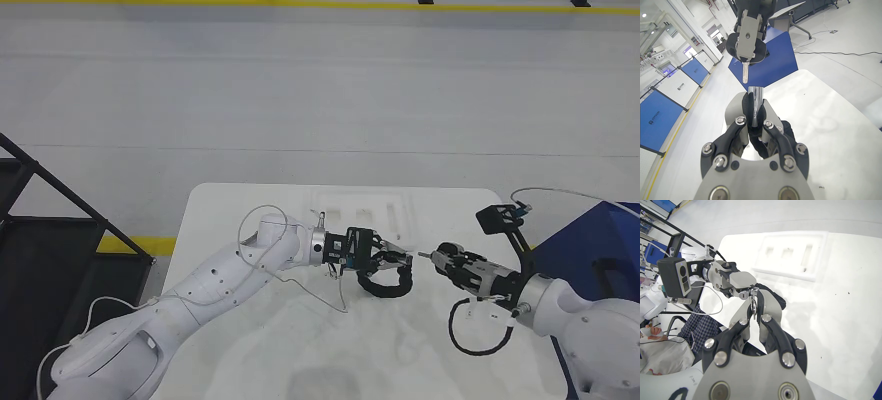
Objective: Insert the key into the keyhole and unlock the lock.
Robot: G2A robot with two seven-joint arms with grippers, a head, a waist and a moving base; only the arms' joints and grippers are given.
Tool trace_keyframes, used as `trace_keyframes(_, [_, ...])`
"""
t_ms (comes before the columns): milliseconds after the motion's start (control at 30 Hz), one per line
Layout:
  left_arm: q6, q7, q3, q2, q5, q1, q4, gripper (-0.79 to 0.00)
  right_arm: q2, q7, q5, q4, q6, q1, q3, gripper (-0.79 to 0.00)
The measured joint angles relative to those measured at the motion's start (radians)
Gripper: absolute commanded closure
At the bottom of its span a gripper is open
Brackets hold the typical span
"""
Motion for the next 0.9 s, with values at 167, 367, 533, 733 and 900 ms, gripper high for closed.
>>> trace_keyframes(167, [0.012, 0.006, -0.005, -0.009, 0.003, 0.004, 0.018, 0.0, 0.002, 0.023, 0.025, 0.0, 0.016, 0.0, -0.002, 0.0])
trace_keyframes(367, [0.011, 0.018, -0.003, -0.024, 0.012, 0.002, 0.042, 0.0, 0.004, 0.021, 0.051, 0.0, 0.018, 0.002, -0.004, 0.0])
trace_keyframes(533, [0.013, 0.03, -0.004, -0.034, 0.022, 0.001, 0.055, 0.0, 0.005, 0.015, 0.065, 0.0, 0.031, -0.004, 0.0, 0.0])
trace_keyframes(733, [0.012, 0.038, -0.007, -0.043, 0.036, 0.003, 0.057, 0.0, 0.007, 0.011, 0.085, 0.0, 0.038, -0.006, 0.009, 0.0])
trace_keyframes(900, [0.011, 0.045, -0.012, -0.049, 0.048, 0.006, 0.058, 0.0, 0.009, 0.005, 0.101, 0.0, 0.043, -0.016, 0.02, 0.0])
